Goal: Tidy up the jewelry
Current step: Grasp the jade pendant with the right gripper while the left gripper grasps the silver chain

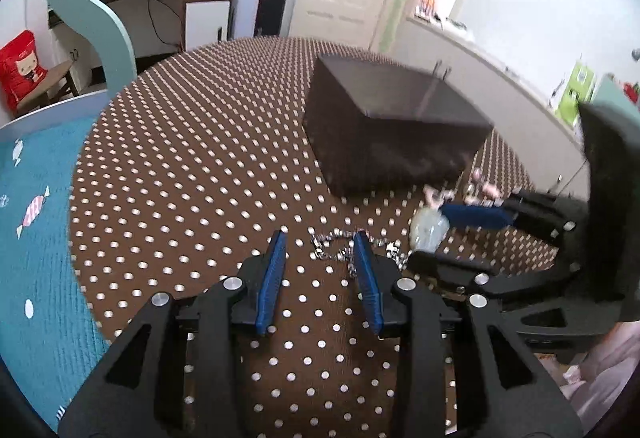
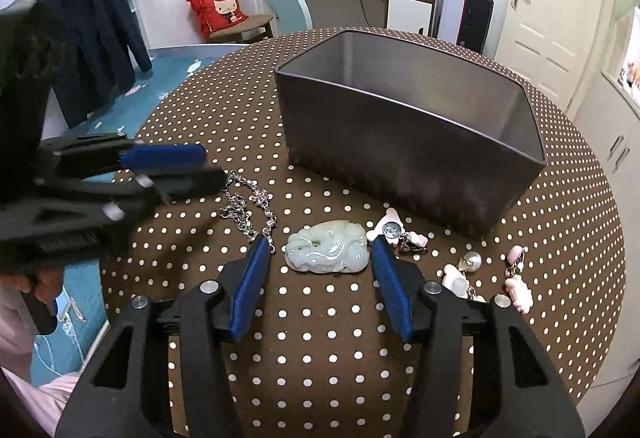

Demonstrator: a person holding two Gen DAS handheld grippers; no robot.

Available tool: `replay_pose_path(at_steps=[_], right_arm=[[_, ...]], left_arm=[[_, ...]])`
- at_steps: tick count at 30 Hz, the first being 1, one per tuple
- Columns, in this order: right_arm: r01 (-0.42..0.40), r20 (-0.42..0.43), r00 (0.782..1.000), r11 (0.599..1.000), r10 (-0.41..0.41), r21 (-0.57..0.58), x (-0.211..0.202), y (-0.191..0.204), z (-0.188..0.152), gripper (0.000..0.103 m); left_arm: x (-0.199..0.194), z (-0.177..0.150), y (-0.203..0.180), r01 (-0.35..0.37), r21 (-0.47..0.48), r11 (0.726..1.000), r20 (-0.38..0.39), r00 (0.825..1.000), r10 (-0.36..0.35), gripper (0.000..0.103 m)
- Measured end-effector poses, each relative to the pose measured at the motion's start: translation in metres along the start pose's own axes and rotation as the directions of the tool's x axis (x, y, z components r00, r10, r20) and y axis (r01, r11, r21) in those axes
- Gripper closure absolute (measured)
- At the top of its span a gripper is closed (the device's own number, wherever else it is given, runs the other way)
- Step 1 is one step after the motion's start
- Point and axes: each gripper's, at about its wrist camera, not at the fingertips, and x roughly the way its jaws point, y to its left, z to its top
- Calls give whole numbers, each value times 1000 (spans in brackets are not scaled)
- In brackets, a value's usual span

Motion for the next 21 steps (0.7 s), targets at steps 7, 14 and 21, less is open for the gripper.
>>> replay_pose_path(at_steps=[7,14,21], right_arm=[[10,14,1000,1000,-9,-26,3,0,-1,53],[4,33,999,999,-2,-40,5,-1,-1,61],[-1,37,999,1000,2,-29,6,-1,1,62]], left_arm=[[12,4,-19,-84,158,984,-23,996,88,87],[12,2,-14,-41,107,993,-18,999,44,99],[0,3,-5,-31,40,999,16,999,31,99]])
